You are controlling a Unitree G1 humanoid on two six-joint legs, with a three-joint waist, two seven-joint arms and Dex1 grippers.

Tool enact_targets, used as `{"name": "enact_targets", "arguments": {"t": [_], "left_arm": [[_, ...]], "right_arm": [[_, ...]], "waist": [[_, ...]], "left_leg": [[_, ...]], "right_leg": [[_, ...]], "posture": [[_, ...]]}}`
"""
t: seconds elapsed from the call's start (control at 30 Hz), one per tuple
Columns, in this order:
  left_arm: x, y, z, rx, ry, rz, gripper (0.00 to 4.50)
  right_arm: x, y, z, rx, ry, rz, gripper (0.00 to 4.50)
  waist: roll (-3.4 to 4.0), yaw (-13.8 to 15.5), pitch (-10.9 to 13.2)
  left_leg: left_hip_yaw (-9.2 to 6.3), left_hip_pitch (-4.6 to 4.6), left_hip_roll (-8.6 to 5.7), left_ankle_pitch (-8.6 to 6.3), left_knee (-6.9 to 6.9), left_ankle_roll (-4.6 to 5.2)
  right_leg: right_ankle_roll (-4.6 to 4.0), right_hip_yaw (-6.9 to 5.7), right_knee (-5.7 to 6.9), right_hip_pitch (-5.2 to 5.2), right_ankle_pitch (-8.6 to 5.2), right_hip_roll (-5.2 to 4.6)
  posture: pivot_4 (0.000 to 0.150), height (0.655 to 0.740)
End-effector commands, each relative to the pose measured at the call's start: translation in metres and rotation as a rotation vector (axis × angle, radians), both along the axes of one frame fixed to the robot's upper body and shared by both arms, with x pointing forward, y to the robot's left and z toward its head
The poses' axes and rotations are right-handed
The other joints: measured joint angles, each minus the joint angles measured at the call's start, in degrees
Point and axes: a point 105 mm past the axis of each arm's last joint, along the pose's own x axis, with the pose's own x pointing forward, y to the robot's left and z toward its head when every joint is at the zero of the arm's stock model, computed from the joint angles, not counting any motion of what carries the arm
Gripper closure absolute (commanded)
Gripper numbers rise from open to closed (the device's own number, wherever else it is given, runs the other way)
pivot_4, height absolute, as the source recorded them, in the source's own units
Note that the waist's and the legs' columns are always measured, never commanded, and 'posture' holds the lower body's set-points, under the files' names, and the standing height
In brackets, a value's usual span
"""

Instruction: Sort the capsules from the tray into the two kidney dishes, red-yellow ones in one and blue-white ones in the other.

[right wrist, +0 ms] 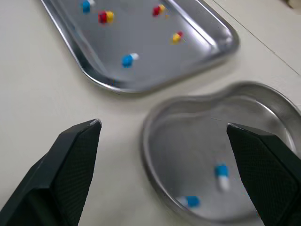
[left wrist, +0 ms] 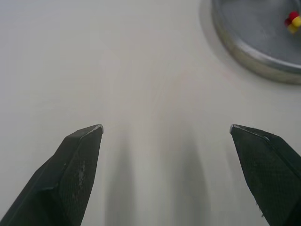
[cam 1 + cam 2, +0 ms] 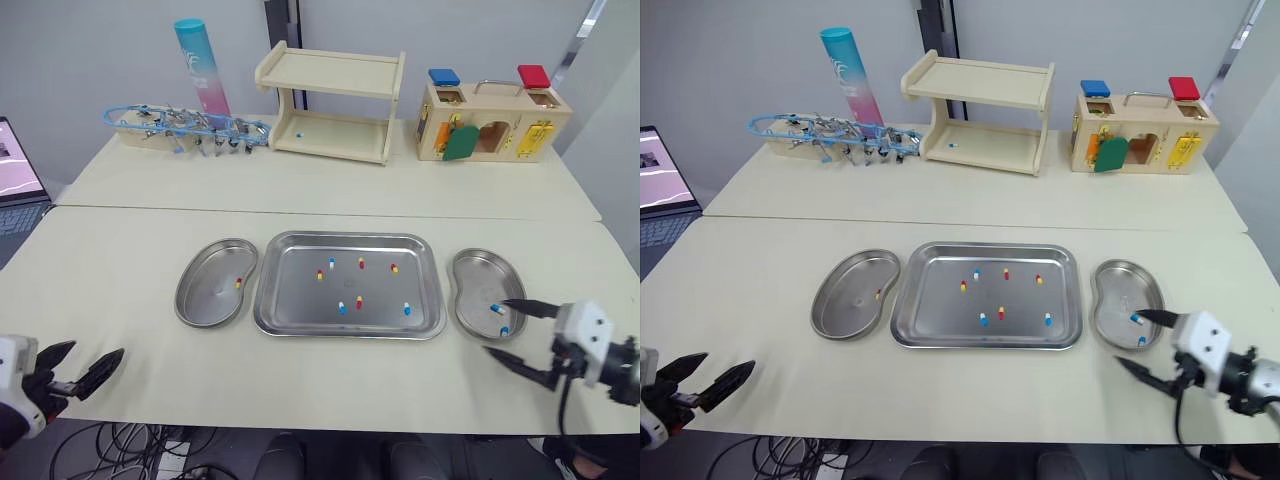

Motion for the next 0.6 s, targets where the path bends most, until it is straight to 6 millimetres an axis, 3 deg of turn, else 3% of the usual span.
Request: {"name": "enact_targets", "arguments": {"t": [0.03,0.23,0.6], "left_arm": [[-0.006,0.009,0.006,0.046,-0.029,0.030,0.02],[-0.011,0.011,0.004,0.042,-0.030,0.043,0.02],[-0.010,0.019,0.001,0.053,-0.035,0.054,0.02]], "right_arm": [[0.007,-0.027,0.017,-0.071,-0.032,-0.016,0.00],[0.006,-0.052,0.020,-0.176,0.012,-0.022,0.00],[0.003,-0.062,0.023,-0.237,0.044,0.009,0.00]], "waist": [[0.00,0.0,0.0],[-0.02,0.0,0.0],[-0.01,0.0,0.0]], "left_leg": [[0.02,0.02,-0.01,0.00,0.01,0.00],[0.04,0.01,0.00,0.00,0.00,0.00],[0.04,0.03,0.00,0.00,0.00,0.00]], "right_leg": [[0.00,0.02,0.00,0.03,0.00,-0.01],[0.00,0.01,-0.04,0.04,0.00,-0.02],[0.00,0.01,-0.04,0.06,0.00,-0.02]], "posture": [[0.150,0.7400],[0.150,0.7400],[0.150,0.7400]]}}
